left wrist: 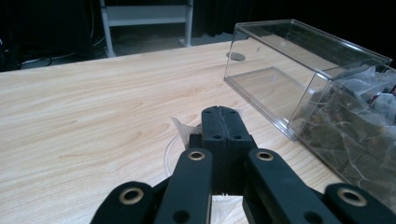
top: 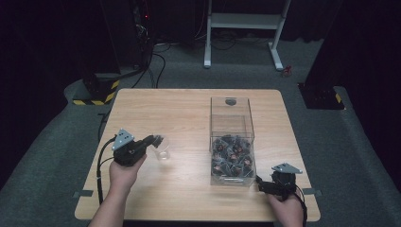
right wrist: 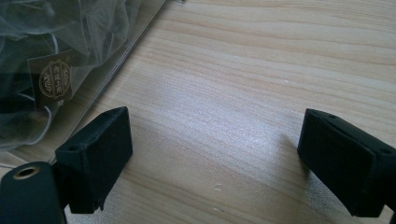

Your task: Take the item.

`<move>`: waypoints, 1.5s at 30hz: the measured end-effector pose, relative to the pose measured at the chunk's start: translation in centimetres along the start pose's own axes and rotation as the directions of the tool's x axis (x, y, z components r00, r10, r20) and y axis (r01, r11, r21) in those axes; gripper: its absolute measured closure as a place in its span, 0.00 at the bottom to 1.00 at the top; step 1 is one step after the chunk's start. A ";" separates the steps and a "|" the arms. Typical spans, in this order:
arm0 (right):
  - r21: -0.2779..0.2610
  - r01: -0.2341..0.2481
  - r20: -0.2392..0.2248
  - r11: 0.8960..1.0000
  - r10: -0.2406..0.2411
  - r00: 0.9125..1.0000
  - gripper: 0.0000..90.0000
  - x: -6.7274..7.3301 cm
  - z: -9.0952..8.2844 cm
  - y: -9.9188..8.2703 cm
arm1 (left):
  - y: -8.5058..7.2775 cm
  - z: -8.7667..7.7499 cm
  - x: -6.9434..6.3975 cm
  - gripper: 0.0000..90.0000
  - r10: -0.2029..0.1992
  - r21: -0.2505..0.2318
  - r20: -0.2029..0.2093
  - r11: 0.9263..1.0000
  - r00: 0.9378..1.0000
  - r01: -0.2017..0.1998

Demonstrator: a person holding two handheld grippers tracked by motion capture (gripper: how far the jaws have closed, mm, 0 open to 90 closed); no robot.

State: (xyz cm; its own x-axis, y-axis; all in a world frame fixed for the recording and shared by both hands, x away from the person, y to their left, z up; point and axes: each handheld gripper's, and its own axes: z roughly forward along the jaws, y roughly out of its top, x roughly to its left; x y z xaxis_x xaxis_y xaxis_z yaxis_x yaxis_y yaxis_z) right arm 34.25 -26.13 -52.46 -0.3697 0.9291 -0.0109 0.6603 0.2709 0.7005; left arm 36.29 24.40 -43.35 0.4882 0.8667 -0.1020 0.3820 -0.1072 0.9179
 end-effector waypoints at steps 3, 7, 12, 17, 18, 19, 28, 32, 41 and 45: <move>0.000 0.000 0.000 1.000 0.000 1.000 0.11 0.0 0.0 0.0 | -0.3 0.3 0.2 1.00 -0.007 0.015 0.001 1.000 1.000 0.007; 0.000 0.000 0.000 1.000 0.000 1.000 0.11 0.0 0.0 0.0 | -0.6 0.6 0.1 1.00 0.001 0.031 -0.002 1.000 1.000 0.000; 0.000 0.000 0.000 1.000 0.000 1.000 0.11 0.0 0.0 0.0 | -1.0 0.9 0.2 1.00 -0.015 0.037 0.001 0.999 1.000 0.015; 0.000 0.000 0.000 1.000 0.000 1.000 0.11 0.0 0.0 0.0 | -1.1 1.1 0.0 0.91 -0.012 0.038 0.021 0.999 1.000 0.011; 0.000 0.000 0.000 1.000 0.000 1.000 0.11 0.0 0.0 0.0 | -1.0 1.1 -0.1 0.84 -0.011 0.036 0.025 0.999 1.000 0.010; 0.000 0.000 0.000 1.000 0.000 1.000 0.11 0.0 0.0 0.0 | -1.0 1.0 -0.1 0.80 -0.011 0.031 0.029 0.999 1.000 0.010; 0.000 0.000 0.000 1.000 0.000 1.000 0.11 0.0 0.0 0.0 | -0.7 0.2 0.5 0.46 -0.030 0.029 0.005 0.999 1.000 0.030; 0.000 0.000 0.000 1.000 0.000 1.000 0.11 0.0 0.0 0.0 | -0.6 -0.3 0.9 0.35 -0.041 0.032 -0.005 0.999 0.999 0.041; -0.001 0.001 0.000 1.000 -0.001 1.000 0.11 0.0 0.0 0.0 | -0.9 -0.9 1.6 0.16 -0.028 0.079 -0.026 0.996 0.999 0.030; 0.000 0.000 0.000 1.000 0.000 1.000 0.11 0.0 0.0 0.0 | -1.1 -1.4 2.0 0.15 -0.028 0.083 -0.032 0.996 0.999 0.031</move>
State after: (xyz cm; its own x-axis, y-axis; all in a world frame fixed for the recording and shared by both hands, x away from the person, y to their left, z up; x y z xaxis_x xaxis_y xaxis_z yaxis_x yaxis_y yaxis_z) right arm 34.25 -26.12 -52.46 -0.3695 0.9292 -0.0109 0.6602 0.2708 0.7006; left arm 35.76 26.88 -44.03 0.4516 0.8847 -0.1157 0.4607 -0.1202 0.8794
